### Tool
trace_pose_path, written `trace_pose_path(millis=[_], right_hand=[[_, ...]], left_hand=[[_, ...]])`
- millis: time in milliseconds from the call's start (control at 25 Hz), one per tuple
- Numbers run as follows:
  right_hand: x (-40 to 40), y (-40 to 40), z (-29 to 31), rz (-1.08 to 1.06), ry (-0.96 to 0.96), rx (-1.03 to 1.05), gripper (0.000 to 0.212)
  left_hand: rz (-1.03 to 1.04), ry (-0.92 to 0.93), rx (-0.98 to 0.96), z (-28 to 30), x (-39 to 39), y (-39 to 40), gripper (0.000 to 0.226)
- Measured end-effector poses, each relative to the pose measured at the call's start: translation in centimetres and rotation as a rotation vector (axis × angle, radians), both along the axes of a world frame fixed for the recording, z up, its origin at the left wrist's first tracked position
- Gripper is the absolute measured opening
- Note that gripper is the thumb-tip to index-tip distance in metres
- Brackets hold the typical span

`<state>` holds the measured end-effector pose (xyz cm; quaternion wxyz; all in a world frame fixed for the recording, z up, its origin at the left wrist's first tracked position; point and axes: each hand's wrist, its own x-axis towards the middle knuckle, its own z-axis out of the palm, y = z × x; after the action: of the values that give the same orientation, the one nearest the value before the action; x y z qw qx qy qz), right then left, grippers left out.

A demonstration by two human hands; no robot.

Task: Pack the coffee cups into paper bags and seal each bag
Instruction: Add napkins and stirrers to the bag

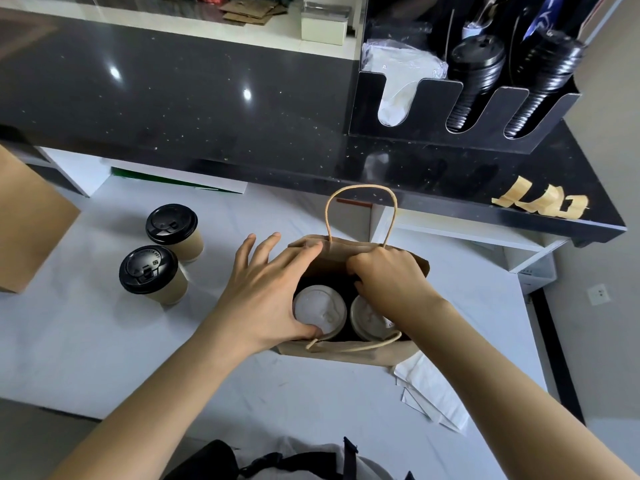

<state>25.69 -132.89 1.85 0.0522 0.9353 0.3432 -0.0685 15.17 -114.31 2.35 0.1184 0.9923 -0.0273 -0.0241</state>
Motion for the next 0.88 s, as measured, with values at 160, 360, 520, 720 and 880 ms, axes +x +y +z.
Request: trace_pose_path(millis=[160, 360, 520, 720, 880], right_hand=[[-0.1, -1.0, 0.6, -0.024, 0.02, 0.111, 0.019], [-0.6, -3.8, 2.0, -0.083, 0.12, 0.428, 0.013], [-1.5, -6.5, 2.9, -0.178, 0.149, 0.747, 0.011], [-2.6, -10.3, 3.0, -0.314, 0.013, 0.949, 0.01], [-3.6, -13.8, 1.1, -0.444, -0.032, 0.976, 0.01]], left_hand=[[-0.003, -0.001, -0.049, -0.2, 0.0, 0.0, 0.114], [0.041, -0.057, -0.171, -0.8, -0.1, 0.0, 0.1], [0.028, -0.059, -0.251, -1.1, -0.1, 0.3, 0.096], [0.043, -0.106, -0.296, -1.1, -0.2, 0.3, 0.081], [0.059, -0.119, -0.312, -1.2, 0.0, 0.3, 0.07]])
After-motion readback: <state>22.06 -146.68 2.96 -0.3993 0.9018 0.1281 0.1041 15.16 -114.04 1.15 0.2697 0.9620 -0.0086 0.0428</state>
